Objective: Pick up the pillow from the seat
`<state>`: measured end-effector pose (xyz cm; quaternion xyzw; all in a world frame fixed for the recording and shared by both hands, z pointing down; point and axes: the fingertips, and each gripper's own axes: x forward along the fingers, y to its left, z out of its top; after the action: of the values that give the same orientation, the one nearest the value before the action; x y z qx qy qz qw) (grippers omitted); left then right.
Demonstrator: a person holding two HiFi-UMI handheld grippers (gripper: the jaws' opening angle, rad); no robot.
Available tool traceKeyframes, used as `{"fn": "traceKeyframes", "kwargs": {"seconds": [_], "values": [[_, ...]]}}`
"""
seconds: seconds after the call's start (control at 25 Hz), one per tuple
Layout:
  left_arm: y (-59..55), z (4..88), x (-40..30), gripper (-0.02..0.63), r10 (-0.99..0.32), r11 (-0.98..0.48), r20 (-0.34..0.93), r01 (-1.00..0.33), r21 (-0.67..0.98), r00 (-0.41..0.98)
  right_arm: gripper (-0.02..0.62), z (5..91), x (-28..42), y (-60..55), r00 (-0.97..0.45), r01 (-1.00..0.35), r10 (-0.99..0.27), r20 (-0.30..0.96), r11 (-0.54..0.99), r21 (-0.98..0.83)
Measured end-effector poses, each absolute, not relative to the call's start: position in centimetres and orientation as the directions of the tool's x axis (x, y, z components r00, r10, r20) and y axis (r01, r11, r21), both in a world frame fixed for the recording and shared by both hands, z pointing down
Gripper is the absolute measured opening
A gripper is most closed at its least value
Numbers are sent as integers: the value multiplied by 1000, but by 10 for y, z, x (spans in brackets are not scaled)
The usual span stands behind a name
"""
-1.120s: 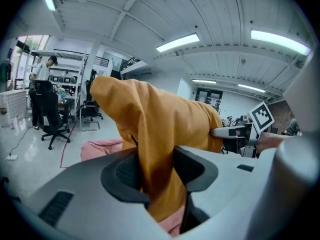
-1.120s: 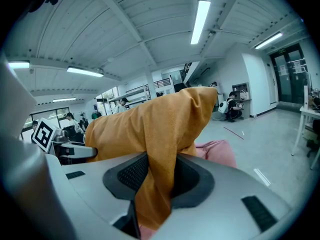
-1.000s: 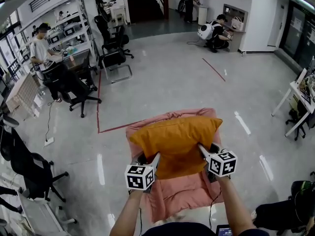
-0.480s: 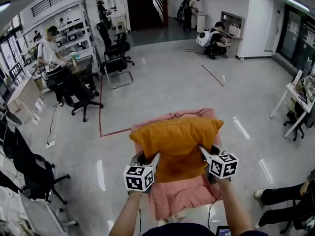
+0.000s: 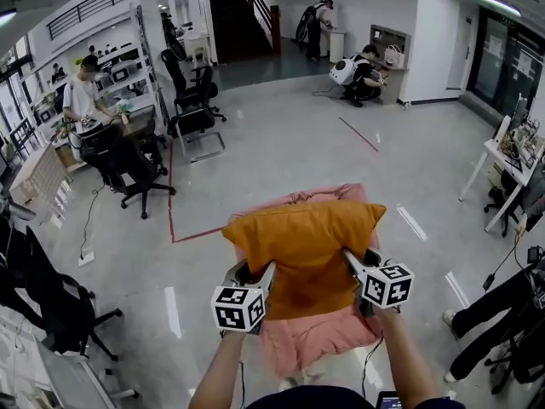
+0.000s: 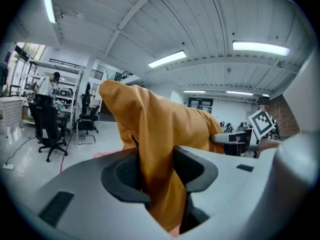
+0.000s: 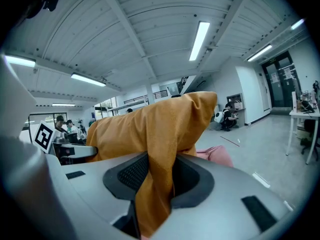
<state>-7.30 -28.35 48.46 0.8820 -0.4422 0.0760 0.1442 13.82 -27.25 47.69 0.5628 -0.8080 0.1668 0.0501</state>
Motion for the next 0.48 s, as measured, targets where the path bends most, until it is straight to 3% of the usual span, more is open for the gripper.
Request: {"fn": "traceKeyframes", "kwargs": {"seconds": [0.48], "values": [[-244,462,-97,175,-750,-602,214,-780,169,625,146,455,114,-225,-327,-937,-919,221,285,-202]]}}
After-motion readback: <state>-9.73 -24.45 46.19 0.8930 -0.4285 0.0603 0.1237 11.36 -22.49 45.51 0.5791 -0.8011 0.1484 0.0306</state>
